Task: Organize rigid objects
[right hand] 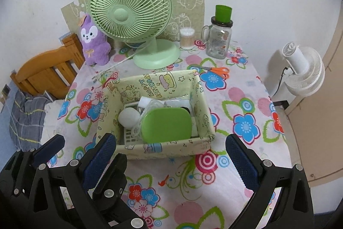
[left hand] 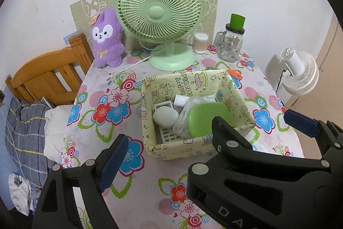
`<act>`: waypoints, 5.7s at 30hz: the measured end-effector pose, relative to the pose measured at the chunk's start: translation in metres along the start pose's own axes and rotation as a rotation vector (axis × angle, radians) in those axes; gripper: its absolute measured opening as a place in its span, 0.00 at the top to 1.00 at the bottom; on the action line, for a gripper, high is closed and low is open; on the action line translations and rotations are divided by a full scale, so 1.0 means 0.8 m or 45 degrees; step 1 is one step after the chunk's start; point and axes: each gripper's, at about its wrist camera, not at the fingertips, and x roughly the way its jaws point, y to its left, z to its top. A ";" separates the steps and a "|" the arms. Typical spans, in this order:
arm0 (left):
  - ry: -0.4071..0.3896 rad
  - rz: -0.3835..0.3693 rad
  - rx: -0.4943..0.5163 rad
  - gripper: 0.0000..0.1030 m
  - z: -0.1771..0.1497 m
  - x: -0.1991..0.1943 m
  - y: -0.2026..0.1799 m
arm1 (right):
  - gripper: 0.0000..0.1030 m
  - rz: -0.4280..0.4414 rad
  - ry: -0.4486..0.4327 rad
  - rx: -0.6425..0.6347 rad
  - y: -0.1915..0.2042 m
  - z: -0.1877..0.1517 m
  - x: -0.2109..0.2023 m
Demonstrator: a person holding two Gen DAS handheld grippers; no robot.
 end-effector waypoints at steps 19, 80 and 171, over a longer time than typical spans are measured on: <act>-0.081 0.007 -0.032 0.01 0.004 -0.065 -0.002 | 0.00 0.005 -0.142 -0.015 -0.035 0.003 -0.082; -0.312 0.114 -0.097 0.00 0.044 -0.225 0.008 | 0.00 -0.053 -0.403 0.041 -0.076 0.022 -0.243; -0.286 0.156 -0.113 0.00 0.042 -0.218 0.006 | 0.00 -0.063 -0.398 0.016 -0.078 0.030 -0.240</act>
